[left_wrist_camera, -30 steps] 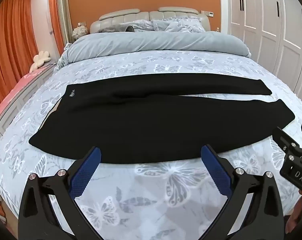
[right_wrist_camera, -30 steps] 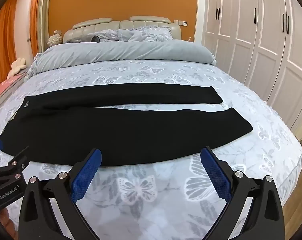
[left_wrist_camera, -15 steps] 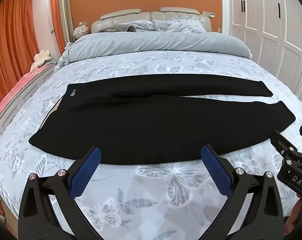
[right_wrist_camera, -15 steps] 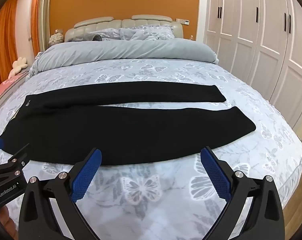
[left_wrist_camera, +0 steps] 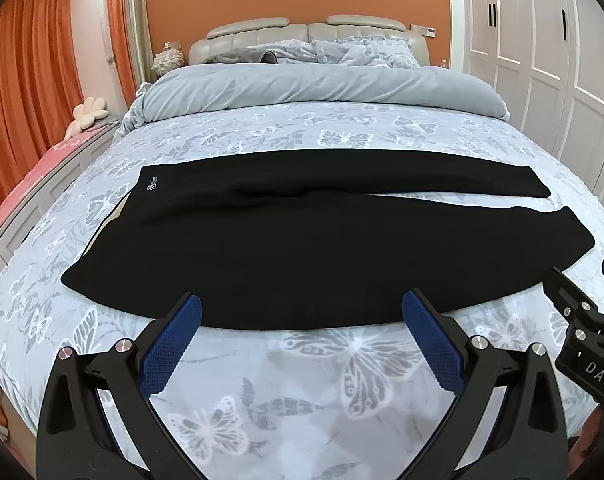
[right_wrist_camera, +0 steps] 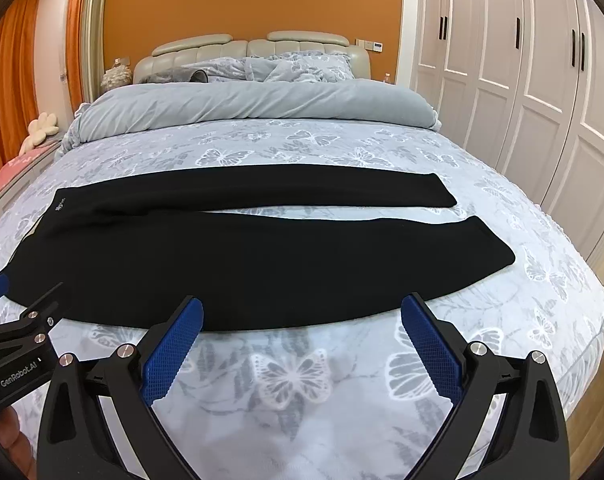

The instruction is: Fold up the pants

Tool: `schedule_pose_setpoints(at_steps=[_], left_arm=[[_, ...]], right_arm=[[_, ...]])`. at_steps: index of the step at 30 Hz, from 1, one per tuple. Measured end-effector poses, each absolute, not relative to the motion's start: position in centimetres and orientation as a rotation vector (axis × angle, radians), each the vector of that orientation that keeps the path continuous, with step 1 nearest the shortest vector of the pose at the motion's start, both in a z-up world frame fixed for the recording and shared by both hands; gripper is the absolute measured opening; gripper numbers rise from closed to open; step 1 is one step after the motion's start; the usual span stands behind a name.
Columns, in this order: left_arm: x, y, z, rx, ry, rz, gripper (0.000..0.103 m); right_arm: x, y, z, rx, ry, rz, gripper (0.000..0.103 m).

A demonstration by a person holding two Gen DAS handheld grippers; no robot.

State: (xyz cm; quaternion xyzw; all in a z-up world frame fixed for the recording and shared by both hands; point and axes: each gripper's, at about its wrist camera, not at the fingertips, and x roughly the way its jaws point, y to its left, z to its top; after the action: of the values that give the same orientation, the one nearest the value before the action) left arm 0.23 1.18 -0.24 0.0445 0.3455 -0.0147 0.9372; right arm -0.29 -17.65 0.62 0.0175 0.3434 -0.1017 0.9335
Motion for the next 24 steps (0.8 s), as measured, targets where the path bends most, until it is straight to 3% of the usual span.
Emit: schedule_pose_setpoints(at_steps=[24], left_arm=[[0.44, 1.39, -0.38, 0.089, 0.714, -0.019, 0.098]], right_arm=[[-0.58, -17.73, 0.67, 0.037, 0.701, -0.207, 0.097]])
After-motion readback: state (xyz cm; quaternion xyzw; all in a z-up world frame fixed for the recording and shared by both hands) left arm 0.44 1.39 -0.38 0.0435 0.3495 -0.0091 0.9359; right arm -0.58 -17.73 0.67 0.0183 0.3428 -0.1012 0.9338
